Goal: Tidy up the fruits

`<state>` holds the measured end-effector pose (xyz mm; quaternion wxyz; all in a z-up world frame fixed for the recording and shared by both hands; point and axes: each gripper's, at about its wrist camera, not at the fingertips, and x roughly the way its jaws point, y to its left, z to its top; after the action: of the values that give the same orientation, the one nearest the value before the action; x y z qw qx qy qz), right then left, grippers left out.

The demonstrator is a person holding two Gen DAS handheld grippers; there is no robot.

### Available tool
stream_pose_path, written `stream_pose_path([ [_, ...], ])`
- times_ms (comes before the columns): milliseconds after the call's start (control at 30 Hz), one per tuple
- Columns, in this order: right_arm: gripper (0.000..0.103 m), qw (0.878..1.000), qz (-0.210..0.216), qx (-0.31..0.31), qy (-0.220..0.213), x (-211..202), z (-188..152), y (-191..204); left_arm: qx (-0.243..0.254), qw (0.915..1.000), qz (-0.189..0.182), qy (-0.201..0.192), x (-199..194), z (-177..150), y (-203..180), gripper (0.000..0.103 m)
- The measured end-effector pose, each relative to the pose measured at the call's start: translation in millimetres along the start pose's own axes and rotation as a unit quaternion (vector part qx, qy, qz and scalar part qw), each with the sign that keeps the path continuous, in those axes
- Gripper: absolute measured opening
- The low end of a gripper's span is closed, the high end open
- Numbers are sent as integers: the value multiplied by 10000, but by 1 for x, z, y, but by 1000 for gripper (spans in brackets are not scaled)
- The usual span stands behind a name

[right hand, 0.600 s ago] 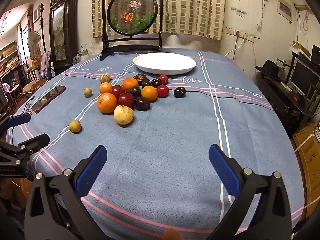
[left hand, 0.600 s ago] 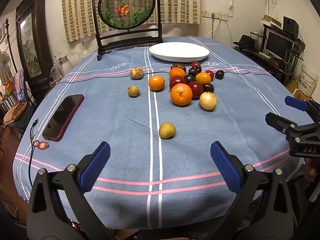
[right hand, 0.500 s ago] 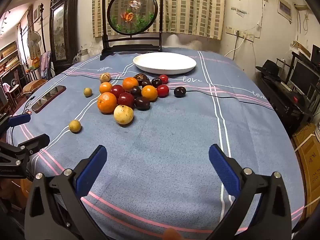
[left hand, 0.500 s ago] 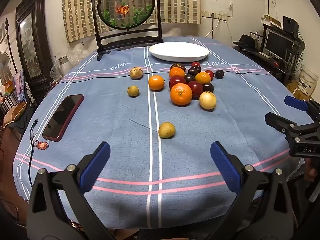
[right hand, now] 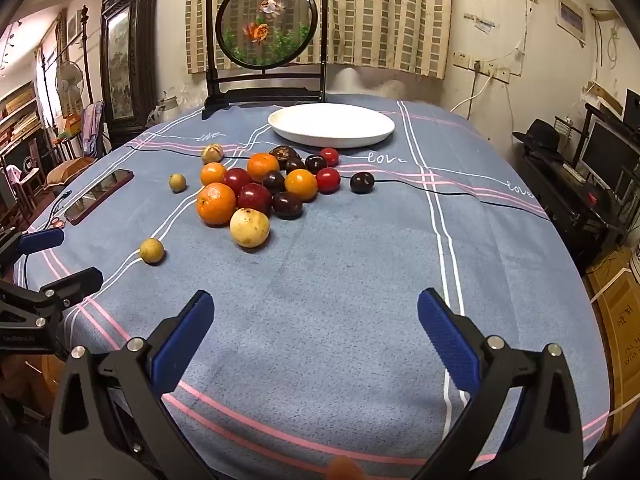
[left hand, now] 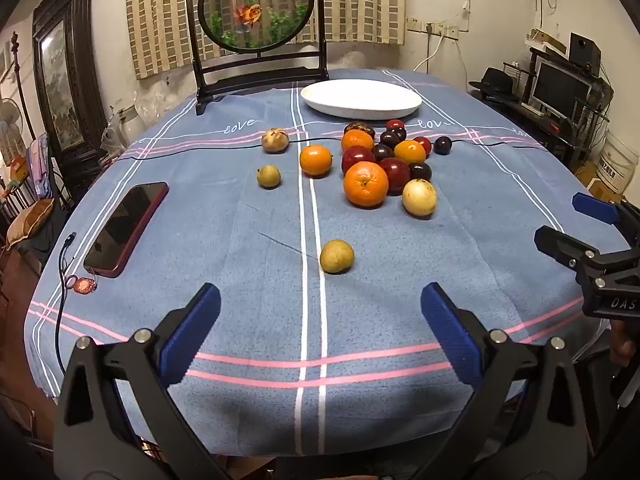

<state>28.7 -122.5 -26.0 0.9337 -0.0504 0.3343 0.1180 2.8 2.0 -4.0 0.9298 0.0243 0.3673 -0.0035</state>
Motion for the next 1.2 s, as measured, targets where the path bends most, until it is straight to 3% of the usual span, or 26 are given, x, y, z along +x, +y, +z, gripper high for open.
stream_pose_path([
  [1200,102,10000,16,40,51,3,-2,-1,-12,10000,-11,94,6,-2,2,101],
])
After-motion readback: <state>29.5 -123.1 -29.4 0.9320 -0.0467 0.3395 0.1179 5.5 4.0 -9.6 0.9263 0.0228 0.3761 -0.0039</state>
